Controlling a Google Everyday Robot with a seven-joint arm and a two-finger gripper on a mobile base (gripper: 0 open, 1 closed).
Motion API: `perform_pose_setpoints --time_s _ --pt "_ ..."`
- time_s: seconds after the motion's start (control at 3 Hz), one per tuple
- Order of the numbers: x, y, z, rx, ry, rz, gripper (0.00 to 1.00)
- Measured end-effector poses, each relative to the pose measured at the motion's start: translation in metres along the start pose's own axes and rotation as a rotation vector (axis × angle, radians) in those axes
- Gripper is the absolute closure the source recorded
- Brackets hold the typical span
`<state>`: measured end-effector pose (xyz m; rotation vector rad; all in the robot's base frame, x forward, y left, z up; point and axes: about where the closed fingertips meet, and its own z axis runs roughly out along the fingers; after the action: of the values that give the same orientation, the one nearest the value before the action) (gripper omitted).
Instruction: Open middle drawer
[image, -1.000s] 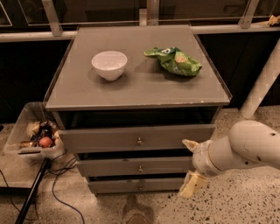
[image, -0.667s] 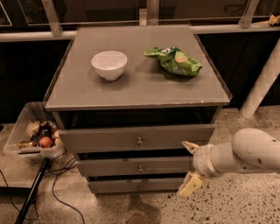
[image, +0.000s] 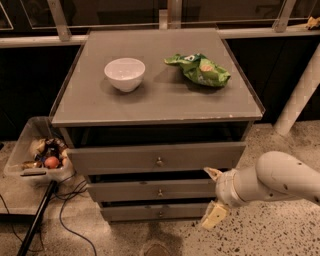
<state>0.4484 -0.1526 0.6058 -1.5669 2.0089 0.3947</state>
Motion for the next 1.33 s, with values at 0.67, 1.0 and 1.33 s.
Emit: perform_pose_setpoints --time_s 0.67,1.0,1.33 --pt "0.037 0.0 0.058 -0.045 0.009 0.044 0.0" --pt "0.047 -0.012 0.081 -0.036 -0.031 0.057 0.0" --pt "0.053 -0.018 0.103 -0.048 -0.069 0.071 0.0"
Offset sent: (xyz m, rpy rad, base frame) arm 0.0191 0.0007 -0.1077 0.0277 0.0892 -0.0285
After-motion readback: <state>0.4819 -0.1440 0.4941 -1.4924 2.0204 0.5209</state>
